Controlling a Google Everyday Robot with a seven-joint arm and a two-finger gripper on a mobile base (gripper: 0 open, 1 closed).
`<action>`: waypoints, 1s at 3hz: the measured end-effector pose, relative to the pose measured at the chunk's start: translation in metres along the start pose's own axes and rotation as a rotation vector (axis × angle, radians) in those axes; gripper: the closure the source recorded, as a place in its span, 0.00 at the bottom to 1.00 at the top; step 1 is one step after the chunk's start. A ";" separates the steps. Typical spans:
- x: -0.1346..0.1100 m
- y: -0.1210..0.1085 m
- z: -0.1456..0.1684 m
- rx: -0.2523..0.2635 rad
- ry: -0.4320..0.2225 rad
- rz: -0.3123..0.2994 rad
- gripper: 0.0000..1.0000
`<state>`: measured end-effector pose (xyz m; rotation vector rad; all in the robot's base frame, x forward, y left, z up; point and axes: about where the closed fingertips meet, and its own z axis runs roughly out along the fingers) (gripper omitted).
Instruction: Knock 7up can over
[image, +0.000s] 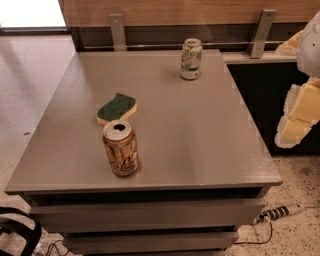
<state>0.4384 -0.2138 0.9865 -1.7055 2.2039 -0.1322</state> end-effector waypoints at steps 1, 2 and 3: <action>0.000 0.000 0.000 0.000 0.000 0.000 0.00; 0.004 -0.011 0.002 0.007 -0.037 0.015 0.00; 0.013 -0.036 0.013 0.038 -0.145 0.090 0.00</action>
Offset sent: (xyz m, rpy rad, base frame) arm 0.0339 -0.0218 -0.0033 0.1224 -0.0294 -0.0146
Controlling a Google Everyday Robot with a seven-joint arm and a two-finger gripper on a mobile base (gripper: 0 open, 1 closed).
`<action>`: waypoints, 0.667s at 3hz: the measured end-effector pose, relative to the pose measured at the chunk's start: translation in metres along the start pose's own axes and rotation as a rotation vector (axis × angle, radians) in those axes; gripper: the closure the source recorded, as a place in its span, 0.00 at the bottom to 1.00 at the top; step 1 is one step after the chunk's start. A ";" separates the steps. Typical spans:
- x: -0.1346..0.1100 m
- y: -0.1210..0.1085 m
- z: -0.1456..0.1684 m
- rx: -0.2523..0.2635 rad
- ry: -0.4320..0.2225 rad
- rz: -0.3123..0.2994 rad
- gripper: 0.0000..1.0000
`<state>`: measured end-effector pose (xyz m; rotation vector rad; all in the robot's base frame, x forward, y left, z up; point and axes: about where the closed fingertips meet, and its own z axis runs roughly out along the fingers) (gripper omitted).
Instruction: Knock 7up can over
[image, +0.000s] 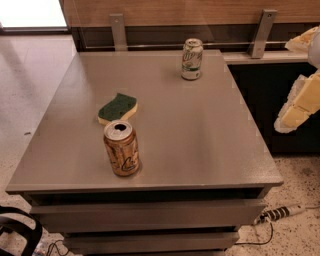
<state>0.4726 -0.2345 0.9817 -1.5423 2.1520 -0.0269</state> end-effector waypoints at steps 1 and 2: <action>-0.001 -0.018 0.018 0.048 -0.153 0.078 0.00; -0.004 -0.040 0.035 0.119 -0.326 0.126 0.00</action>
Offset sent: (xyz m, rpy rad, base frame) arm 0.0947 -0.0173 -0.0077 0.5253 -0.4298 -0.0892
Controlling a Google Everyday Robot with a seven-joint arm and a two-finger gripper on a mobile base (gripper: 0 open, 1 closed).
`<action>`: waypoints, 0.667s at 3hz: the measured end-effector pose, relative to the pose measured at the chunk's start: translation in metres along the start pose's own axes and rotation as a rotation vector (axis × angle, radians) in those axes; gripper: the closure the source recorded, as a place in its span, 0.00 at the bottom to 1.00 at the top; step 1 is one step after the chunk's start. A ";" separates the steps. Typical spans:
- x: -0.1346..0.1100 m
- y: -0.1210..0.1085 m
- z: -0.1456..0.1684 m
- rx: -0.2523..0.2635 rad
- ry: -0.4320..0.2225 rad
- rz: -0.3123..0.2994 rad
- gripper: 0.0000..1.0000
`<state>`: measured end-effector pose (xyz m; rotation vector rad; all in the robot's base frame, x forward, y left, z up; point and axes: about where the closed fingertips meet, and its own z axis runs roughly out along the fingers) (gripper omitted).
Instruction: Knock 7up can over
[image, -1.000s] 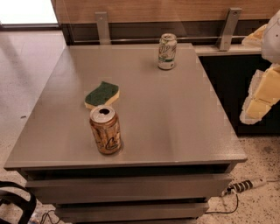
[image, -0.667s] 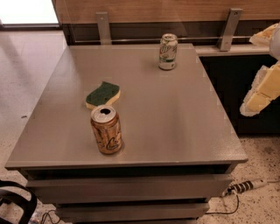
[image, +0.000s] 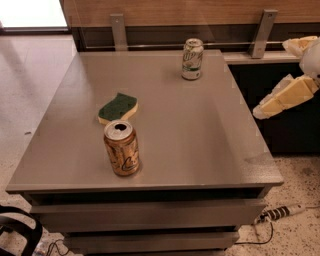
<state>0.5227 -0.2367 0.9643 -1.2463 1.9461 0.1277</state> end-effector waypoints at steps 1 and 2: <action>-0.006 -0.031 0.028 0.046 -0.168 0.038 0.00; -0.008 -0.035 0.030 0.047 -0.170 0.052 0.00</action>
Offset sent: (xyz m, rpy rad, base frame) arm 0.0320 -0.0006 -0.0014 0.1133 -0.0856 -0.0040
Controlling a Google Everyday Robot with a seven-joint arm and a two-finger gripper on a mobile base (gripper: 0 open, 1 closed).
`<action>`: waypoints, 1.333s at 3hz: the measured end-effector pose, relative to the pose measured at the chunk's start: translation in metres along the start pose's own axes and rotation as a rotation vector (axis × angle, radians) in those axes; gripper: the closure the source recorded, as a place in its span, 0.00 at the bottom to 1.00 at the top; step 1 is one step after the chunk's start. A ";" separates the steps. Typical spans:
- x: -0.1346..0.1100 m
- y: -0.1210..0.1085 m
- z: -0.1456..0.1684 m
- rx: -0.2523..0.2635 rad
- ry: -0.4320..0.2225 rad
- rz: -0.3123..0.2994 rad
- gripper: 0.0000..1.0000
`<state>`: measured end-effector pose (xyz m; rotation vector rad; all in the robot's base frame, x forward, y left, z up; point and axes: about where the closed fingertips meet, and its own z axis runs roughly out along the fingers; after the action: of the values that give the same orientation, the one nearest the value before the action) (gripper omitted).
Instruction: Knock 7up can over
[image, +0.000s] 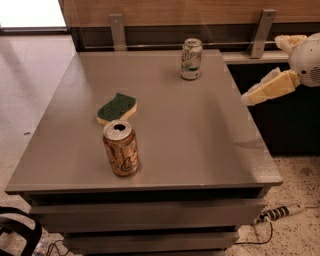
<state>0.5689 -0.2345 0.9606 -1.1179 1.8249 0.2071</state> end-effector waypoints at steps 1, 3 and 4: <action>-0.006 -0.016 0.018 -0.015 -0.047 0.027 0.00; -0.013 -0.057 0.063 -0.043 -0.141 0.079 0.00; -0.014 -0.071 0.087 -0.047 -0.164 0.105 0.00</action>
Offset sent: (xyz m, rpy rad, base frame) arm 0.0984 0.0040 -0.0017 0.1951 -0.0171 0.0346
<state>0.6794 -0.2175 0.9473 -1.0079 1.7407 0.3939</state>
